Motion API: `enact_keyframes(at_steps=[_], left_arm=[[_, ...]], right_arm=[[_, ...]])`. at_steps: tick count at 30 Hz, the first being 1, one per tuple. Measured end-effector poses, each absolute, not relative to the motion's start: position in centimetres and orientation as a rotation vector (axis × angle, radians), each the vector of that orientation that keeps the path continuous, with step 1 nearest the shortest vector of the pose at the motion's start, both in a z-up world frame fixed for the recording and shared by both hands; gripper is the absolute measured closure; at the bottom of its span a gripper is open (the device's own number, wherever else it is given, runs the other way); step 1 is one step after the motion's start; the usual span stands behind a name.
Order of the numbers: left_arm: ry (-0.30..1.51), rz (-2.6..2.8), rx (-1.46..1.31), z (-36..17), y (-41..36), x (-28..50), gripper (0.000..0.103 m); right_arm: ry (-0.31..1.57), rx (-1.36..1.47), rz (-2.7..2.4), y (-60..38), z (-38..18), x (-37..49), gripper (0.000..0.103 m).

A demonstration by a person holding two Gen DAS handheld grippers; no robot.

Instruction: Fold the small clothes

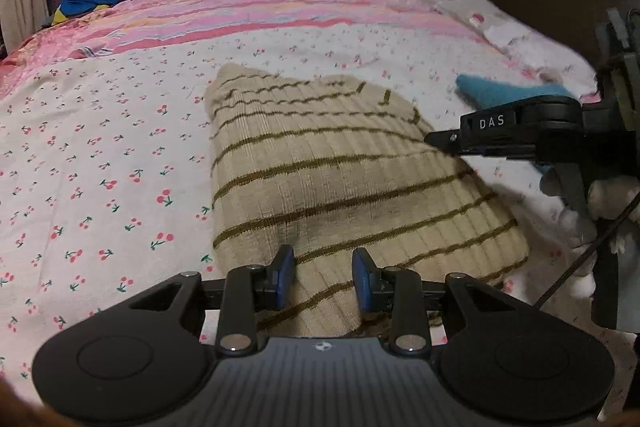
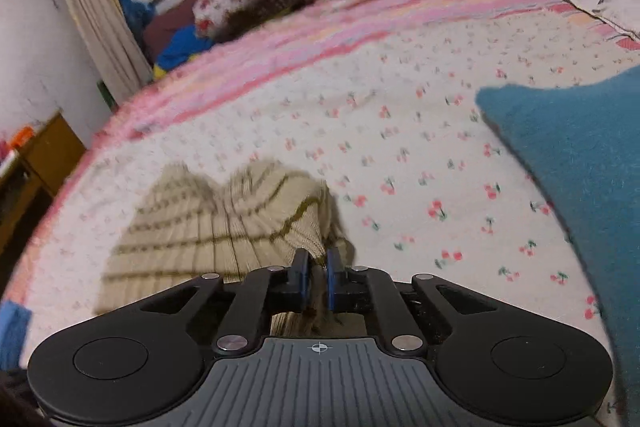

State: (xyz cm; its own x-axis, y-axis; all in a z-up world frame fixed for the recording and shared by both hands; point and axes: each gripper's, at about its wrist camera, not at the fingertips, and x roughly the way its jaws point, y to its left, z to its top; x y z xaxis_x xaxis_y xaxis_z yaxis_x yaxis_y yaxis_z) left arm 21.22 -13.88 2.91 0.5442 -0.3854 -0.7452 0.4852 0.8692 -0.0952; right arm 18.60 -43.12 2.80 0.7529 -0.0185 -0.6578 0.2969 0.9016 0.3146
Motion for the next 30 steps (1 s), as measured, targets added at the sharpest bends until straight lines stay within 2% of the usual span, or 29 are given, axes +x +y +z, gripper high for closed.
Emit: enact_keyframes(at_steps=[4, 7, 9, 10, 11, 16, 22, 30], left_arm=[[0.839, -0.497, 0.156, 3.4, -14.1, 20.6, 0.064], [0.821, -0.492, 0.152, 3.9, -13.6, 20.3, 0.064], [0.814, -0.479, 0.149, 4.1, -13.3, 20.4, 0.064], [0.812, -0.47, 0.149, 4.2, -13.1, 20.5, 0.064], [0.813, -0.459, 0.148, 4.3, -13.0, 20.6, 0.064], [0.835, -0.401, 0.185, 3.8, -12.9, 21.3, 0.064], [0.849, -0.382, 0.192, 3.2, -12.8, 21.7, 0.062], [0.852, -0.377, 0.203, 3.1, -12.8, 21.9, 0.057]], right_arm=[[0.679, 0.343, -0.19, -41.9, 4.0, 17.8, 0.086], [0.654, 0.315, -0.185, -41.4, 5.2, 16.4, 0.085], [0.653, 0.321, -0.158, -41.2, 5.8, 15.5, 0.079], [0.655, 0.338, -0.14, -41.3, 5.9, 15.5, 0.071], [0.657, 0.353, -0.125, -41.1, 5.9, 15.3, 0.067], [0.718, 0.222, -0.142, -39.2, 4.5, 16.4, 0.068], [0.739, 0.205, -0.157, -39.5, 3.4, 16.6, 0.068], [0.743, 0.226, -0.148, -40.1, 3.0, 16.4, 0.057]])
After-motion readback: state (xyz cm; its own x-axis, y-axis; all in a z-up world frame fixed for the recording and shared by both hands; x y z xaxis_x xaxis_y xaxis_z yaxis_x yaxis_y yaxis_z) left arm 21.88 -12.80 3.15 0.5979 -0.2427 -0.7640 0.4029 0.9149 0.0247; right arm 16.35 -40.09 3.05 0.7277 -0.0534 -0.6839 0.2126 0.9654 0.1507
